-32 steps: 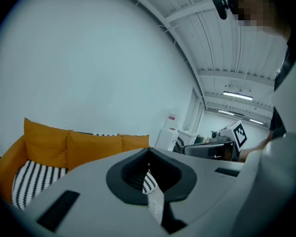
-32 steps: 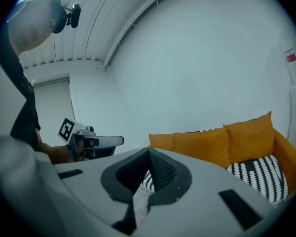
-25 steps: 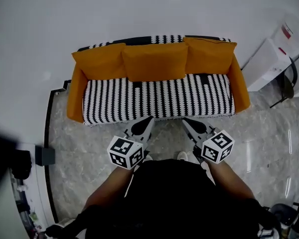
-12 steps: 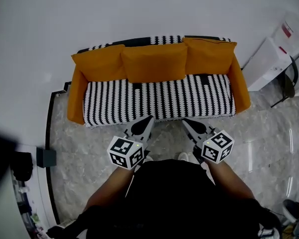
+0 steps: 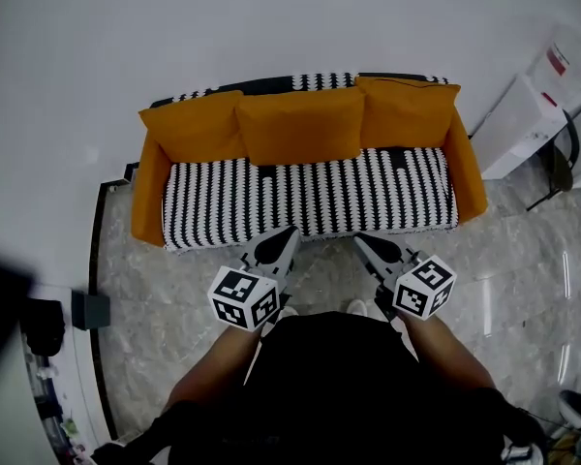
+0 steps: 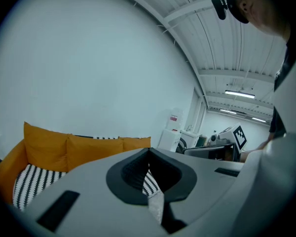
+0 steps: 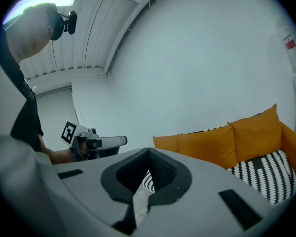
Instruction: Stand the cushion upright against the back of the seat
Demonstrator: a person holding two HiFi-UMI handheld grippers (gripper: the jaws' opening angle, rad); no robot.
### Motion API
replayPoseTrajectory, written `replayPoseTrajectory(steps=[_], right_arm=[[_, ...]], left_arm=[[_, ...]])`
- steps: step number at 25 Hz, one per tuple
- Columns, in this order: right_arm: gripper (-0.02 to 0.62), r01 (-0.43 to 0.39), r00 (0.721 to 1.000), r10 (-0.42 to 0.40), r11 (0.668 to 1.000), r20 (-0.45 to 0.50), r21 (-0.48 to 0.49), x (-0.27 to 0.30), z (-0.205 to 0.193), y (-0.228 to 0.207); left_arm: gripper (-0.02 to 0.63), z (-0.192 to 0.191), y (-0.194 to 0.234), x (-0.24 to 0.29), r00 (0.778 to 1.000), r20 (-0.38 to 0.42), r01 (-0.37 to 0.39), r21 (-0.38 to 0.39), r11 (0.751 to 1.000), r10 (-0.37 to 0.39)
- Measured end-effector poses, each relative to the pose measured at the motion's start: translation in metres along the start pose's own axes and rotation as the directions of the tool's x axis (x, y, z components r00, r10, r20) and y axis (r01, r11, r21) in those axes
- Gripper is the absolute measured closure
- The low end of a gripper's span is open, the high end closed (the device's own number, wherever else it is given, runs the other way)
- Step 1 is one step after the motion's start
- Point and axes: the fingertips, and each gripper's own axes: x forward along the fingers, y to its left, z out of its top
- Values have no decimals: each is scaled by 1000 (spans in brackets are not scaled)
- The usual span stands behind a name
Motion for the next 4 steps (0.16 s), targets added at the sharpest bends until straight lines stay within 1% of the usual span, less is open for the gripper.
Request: replayPoseTrajectory(steps=[4], right_arm=[[560, 0, 1000, 0, 1000, 0, -6, 1, 0, 1]], left_arm=[[589, 0, 0, -2, 1000, 6, 3, 1, 1000, -3]])
